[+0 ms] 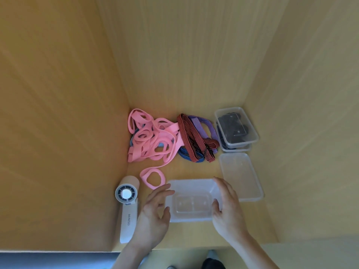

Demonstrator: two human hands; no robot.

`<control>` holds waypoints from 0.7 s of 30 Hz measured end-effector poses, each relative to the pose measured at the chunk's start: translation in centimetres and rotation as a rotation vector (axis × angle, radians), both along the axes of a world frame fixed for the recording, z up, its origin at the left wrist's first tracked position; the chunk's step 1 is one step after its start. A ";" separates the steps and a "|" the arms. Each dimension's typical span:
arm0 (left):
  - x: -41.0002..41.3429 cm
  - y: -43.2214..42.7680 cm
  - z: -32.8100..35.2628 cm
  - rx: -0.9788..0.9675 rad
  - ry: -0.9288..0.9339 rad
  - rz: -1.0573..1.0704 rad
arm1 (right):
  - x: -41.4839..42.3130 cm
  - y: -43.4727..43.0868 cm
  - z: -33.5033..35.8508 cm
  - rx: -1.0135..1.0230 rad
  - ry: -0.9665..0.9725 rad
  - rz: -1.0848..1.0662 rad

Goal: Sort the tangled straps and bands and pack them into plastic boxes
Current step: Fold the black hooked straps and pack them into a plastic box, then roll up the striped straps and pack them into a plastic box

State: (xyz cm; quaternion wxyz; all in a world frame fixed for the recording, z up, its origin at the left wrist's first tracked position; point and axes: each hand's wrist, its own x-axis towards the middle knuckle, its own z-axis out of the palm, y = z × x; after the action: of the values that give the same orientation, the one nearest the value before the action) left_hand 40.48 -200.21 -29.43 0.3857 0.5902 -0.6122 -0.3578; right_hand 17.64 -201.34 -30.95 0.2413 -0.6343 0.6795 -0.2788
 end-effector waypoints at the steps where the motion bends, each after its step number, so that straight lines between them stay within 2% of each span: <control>1: -0.1 0.0 -0.1 -0.009 -0.004 0.005 | 0.0 0.1 -0.1 0.000 0.008 0.002; 6: -0.2 0.4 -0.9 -0.039 0.004 0.047 | 0.3 0.0 -0.3 -0.020 0.024 -0.012; 16: -1.6 1.1 -0.3 -0.016 -0.252 0.103 | -0.5 -1.0 0.5 0.036 0.048 0.092; 21: -2.5 0.9 2.2 0.019 -0.256 0.160 | -1.4 -2.3 1.6 0.098 0.025 0.099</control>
State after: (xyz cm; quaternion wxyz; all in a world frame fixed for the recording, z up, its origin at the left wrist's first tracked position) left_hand 37.98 -199.34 -27.21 0.3264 0.6815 -0.6039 -0.2535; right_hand 16.23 -203.64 -29.36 0.2770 -0.6581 0.6630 -0.2248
